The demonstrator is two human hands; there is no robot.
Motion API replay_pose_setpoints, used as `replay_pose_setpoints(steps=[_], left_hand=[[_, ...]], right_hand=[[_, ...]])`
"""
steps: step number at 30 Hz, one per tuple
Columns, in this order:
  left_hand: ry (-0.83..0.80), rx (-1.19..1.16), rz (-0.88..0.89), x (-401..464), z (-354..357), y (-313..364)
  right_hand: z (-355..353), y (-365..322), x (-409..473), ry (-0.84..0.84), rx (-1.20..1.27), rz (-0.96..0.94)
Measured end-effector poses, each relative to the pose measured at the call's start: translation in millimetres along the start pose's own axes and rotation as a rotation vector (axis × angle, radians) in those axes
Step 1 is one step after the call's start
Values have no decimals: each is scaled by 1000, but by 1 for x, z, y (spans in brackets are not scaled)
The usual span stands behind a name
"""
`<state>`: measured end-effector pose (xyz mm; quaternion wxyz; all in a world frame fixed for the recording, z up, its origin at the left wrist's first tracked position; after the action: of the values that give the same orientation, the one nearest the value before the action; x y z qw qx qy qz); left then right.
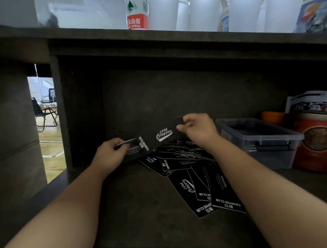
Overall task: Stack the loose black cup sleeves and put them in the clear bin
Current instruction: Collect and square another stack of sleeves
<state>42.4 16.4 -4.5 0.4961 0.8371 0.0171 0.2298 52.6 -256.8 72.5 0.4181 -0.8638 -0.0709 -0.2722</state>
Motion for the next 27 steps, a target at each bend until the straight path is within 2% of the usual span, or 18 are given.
replay_pose_setpoints(steps=[3, 8, 10, 14, 17, 20, 23, 27], left_hand=[[-35, -169, -73, -5, 0, 0], [-14, 37, 99, -5, 3, 6], [3, 57, 140, -2, 2, 6], [-23, -8, 118, 2, 4, 2], [-36, -60, 70, 5, 4, -3], [-21, -39, 125, 4, 4, 0], [-1, -7, 159, 2, 2, 3], [68, -31, 144, 3, -5, 1]], right_hand=[[30, 16, -14, -108, -50, 54], [57, -5, -31, -127, -326, -243], [51, -8, -28, -114, -382, -279], [16, 33, -9, -130, -480, -98], [9, 59, -6, -247, -487, -3], [26, 60, -11, -377, -508, -28], [38, 57, -14, -437, -527, -47], [30, 63, -8, -370, -497, 12]])
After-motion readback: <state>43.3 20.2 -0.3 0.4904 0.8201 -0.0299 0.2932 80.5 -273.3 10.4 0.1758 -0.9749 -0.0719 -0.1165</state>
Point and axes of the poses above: each hand's wrist, its own x-axis towards the middle knuckle, its own z-axis out of the palm, y = z × x, the point moved 7 cm from there along x, towards the middle knuckle, and after that the axes turned 3 degrees about y, right-handed, at the moved point
